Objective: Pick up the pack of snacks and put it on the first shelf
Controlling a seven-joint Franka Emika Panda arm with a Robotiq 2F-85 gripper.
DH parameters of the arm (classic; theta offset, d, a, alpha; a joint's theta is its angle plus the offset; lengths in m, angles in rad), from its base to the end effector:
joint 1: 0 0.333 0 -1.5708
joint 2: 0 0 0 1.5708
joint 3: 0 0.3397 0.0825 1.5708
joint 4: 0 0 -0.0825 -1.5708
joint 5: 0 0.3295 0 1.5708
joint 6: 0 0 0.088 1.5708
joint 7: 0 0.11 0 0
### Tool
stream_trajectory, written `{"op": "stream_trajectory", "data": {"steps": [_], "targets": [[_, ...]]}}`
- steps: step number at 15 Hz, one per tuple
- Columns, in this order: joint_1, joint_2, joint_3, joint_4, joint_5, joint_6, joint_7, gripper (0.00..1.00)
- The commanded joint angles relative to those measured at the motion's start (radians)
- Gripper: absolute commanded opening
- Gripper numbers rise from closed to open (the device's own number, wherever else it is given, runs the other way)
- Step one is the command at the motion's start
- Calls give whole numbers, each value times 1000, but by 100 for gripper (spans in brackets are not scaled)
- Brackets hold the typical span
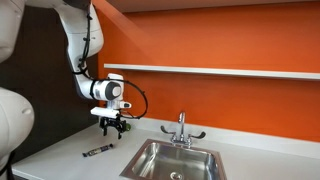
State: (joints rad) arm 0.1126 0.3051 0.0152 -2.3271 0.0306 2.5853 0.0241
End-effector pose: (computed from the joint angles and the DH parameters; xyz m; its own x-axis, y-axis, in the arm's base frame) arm 0.4922 0.0627 0.2708 0.9959 0.0770 -0.0476 0.0762 -0.9969 -0.0183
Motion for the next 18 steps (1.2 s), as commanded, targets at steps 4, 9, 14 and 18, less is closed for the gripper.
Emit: {"op": "stream_trajectory", "data": {"steps": [4, 9, 14, 18], "targets": [[-9, 43, 21, 36, -10, 2, 9, 100], [-9, 43, 21, 39, -10, 2, 9, 100], [-13, 45, 31, 41, 4, -8, 1, 100], [-3, 72, 60, 63, 46, -17, 22, 100]]}}
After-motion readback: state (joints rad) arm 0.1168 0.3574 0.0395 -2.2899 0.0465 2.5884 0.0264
